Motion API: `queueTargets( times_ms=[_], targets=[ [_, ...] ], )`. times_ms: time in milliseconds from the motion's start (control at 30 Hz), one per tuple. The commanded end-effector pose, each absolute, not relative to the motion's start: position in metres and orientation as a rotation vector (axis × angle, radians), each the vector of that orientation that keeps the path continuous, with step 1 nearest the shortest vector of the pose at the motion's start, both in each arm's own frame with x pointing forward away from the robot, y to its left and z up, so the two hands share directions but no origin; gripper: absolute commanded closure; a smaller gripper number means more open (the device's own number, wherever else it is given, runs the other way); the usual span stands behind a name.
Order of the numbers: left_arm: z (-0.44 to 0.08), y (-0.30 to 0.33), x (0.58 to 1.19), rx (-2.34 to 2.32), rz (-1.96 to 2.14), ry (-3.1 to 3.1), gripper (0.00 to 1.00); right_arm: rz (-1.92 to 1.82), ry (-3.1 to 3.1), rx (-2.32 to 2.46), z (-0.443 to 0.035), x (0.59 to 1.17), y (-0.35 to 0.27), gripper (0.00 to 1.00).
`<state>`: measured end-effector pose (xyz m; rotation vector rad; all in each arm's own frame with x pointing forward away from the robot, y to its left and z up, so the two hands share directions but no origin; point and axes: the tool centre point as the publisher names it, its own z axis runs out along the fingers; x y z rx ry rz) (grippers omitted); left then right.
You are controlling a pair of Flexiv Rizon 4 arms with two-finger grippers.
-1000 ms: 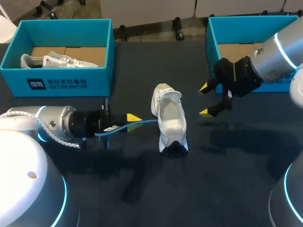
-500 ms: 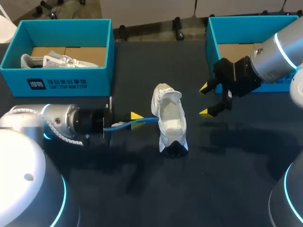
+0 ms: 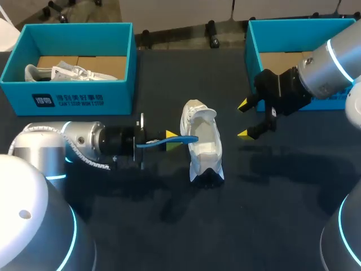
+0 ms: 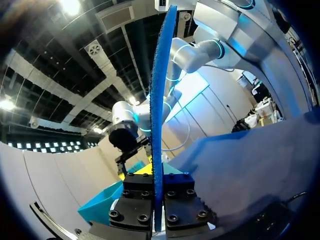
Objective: Take the shoe out of the shoebox, open the shoe tongue, remove and reinsert the insole, then place the shoe into the shoebox
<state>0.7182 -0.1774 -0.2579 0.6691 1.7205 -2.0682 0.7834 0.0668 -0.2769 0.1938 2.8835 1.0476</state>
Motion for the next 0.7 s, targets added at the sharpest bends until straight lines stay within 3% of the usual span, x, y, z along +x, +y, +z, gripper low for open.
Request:
queueTargets(
  times_ms=[33, 700],
  targets=[
    [-0.262, -0.183, 0.722, 0.662, -2.067, 1.719, 1.0, 1.044, 2.883, 0.194, -0.278, 0.784, 0.068, 0.0],
    [-0.28, -0.184, 0.736, 0.613, -2.063, 1.719, 1.0, 1.044, 2.883, 0.194, -0.278, 0.784, 0.068, 0.0]
  ],
)
